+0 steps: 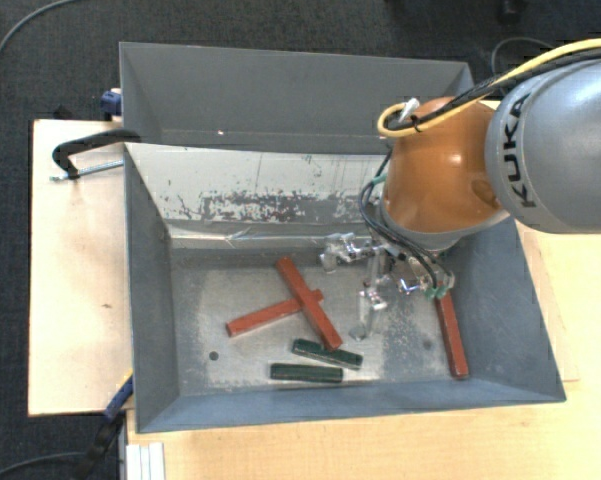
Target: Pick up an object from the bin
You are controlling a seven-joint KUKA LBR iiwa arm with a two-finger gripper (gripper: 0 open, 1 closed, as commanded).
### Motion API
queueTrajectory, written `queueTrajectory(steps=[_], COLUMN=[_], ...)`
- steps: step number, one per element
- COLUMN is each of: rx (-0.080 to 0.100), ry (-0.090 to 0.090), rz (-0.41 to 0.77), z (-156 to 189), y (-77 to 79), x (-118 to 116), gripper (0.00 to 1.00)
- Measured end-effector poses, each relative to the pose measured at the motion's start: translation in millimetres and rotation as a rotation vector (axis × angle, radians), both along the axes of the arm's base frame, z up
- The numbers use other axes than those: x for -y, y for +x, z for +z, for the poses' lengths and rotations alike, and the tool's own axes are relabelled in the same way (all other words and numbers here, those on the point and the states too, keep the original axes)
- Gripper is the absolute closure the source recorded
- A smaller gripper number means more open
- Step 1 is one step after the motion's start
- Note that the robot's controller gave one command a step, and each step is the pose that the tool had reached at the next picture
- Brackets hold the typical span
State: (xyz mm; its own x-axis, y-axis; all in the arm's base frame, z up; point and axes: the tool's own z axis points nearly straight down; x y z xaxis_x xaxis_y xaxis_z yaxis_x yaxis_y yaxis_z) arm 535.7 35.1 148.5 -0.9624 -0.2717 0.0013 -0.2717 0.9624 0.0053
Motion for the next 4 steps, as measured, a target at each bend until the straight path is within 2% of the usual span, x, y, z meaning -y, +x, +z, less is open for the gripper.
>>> queueTrajectory(steps=[1,2,3,4], rx=[0.014,0.027,0.018,0.016], ry=[-0.003,-0.009,-0.006,-0.004], rz=[0.143,0.424,0.425,0.414], z=[-56,-68,-68,-2], y=[9.5,8.7,6.2,-11.9], x=[-27,-68,-70,-55], gripper=[0.00,0.00,1.00,1.00])
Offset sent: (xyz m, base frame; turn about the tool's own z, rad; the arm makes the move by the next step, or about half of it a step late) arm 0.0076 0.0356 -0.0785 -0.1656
